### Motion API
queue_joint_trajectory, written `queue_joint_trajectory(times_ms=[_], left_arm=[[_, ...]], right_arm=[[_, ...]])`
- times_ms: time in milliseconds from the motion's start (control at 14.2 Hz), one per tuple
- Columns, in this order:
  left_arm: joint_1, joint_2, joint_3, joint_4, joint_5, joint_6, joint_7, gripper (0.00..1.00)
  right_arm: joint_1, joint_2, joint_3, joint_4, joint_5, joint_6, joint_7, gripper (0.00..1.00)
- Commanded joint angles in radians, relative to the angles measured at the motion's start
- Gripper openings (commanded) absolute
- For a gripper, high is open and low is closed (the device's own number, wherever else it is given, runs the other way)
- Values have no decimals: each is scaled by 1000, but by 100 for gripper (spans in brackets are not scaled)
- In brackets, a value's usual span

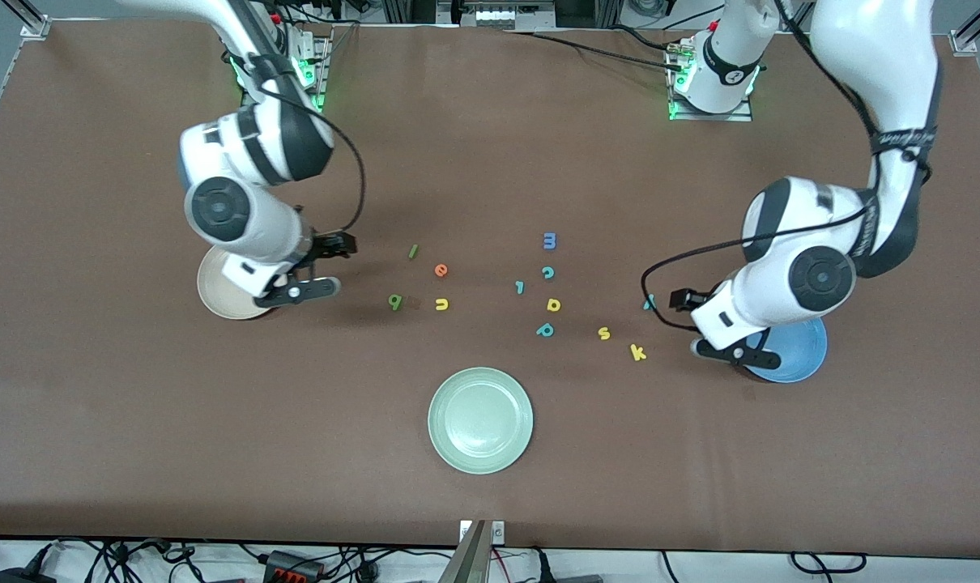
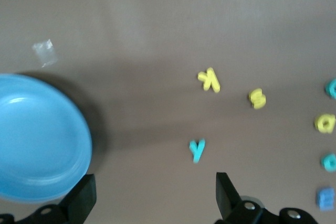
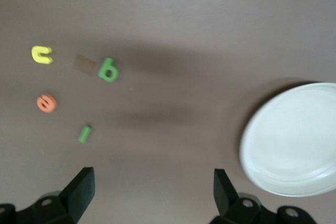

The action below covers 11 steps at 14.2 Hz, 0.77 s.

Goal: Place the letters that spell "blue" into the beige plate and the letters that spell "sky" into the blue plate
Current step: 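Grasp the green l with the right gripper while the left grasps yellow k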

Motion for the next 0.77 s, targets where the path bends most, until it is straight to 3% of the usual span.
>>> queue_joint_trajectory(times_ms=[0,211,351,703], left_arm=[[-28,59,3,3,-15,129,-125,100],[-45,148,1,1,-14,269,-204,100],[-52,171,0,1,-15,275,-222,100],[-78,219,0,3,-15,327,-224,99]], right_arm=[[76,23,-7,-58,8,108,184,100],[125,49,-5,-125,84,241,344,100],[150,63,-7,-163,158,313,372,100],[205,133,-7,-168,164,374,487,82]])
